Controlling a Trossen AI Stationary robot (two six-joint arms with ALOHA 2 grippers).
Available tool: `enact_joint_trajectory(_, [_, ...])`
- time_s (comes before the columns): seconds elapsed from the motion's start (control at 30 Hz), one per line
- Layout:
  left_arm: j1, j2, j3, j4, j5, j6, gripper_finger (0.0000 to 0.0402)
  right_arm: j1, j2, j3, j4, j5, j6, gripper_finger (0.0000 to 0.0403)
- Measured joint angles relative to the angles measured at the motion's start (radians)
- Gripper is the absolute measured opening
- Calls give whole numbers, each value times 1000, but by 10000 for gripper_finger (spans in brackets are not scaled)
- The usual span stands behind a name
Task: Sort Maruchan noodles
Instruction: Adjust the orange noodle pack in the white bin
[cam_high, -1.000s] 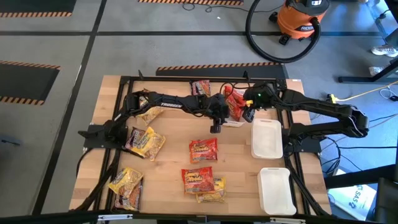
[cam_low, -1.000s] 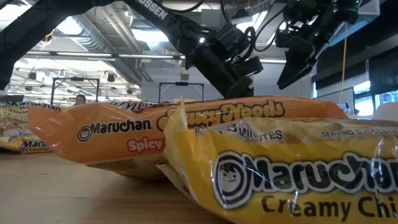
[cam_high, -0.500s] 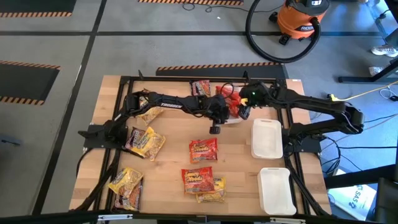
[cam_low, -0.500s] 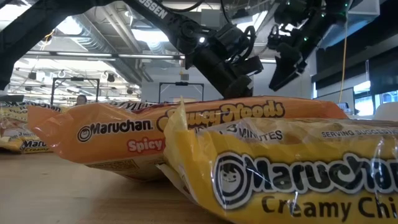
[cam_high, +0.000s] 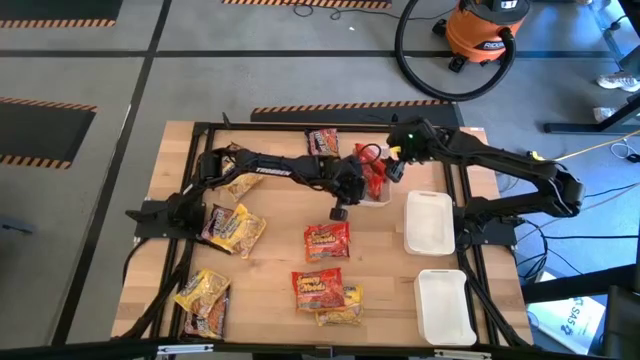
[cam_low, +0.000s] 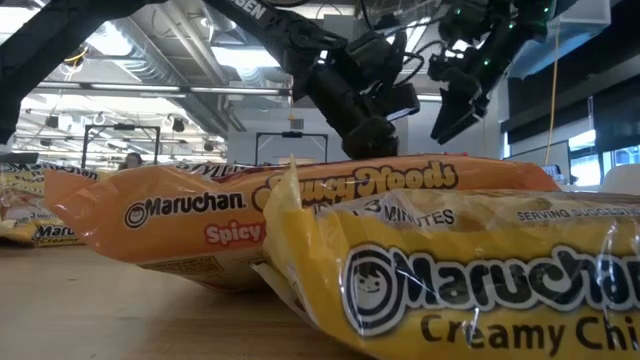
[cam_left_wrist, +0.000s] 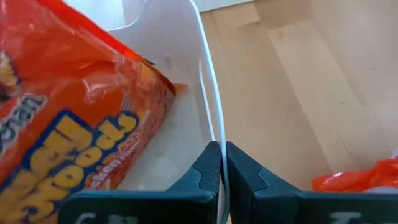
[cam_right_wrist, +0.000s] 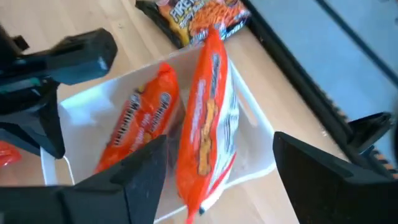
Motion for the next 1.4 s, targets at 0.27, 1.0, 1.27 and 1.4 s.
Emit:
enact_joint_trajectory(0.27, [2,0,0,1,1,13,4,-28,139,0,83,-65,-6,269])
enact_joint_trajectory(1.0, [2,2,-2,18,8,18,6,-26,288,0,131,-29,-79,120])
enact_joint_trajectory(1.27, [2,3,-2,19,8,19,7,-26,262,0,129,-28,-188,17])
enact_joint_trajectory(1.4, [2,3,-2,18,8,19,7,-26,222,0,122,-29,-227,22])
